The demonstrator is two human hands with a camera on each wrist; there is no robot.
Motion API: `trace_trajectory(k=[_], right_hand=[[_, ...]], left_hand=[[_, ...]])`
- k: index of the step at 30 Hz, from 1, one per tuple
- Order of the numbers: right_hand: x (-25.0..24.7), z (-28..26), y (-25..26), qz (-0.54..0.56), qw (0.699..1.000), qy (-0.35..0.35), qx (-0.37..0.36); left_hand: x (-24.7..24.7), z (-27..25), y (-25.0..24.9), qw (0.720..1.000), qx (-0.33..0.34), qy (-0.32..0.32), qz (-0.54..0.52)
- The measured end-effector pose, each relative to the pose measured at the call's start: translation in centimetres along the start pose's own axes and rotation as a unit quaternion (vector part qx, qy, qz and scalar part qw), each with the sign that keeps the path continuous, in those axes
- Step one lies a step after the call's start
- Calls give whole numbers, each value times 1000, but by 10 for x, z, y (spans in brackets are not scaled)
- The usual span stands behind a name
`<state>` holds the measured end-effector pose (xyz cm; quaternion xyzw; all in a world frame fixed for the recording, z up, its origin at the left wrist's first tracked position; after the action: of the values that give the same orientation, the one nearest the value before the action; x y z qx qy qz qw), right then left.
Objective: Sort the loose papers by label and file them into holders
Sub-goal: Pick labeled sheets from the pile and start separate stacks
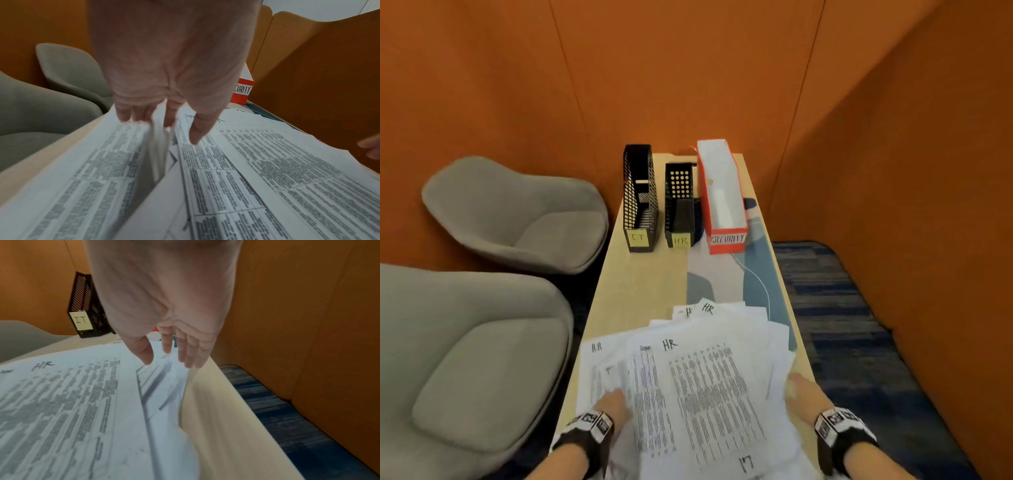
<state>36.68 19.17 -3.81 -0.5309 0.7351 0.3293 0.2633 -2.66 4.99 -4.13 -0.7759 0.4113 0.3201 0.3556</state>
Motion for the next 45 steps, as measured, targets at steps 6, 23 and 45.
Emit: trace_trajectory(k=[6,23,45], right_hand=[[10,-2,55,26,995,-9,-98],[44,49,103,116,990,60,-55],[43,68,111,296,953,38,-54]], left_hand=[[-11,11,-34,988,22,-145,-37],[42,52,-99,919,68,105,-373],[-16,64,-45,903,62,-289,-312]])
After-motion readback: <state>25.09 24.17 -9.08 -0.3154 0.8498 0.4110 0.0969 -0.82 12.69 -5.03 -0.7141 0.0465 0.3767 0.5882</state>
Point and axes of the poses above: each hand's wrist, its own z-axis towards the middle knuckle, its own x-axis out of the palm, y = z × x, the point moved 7 cm from there along z, towards the middle knuckle, and after that the axes turned 12 degrees about x, right-handed, at the moved point
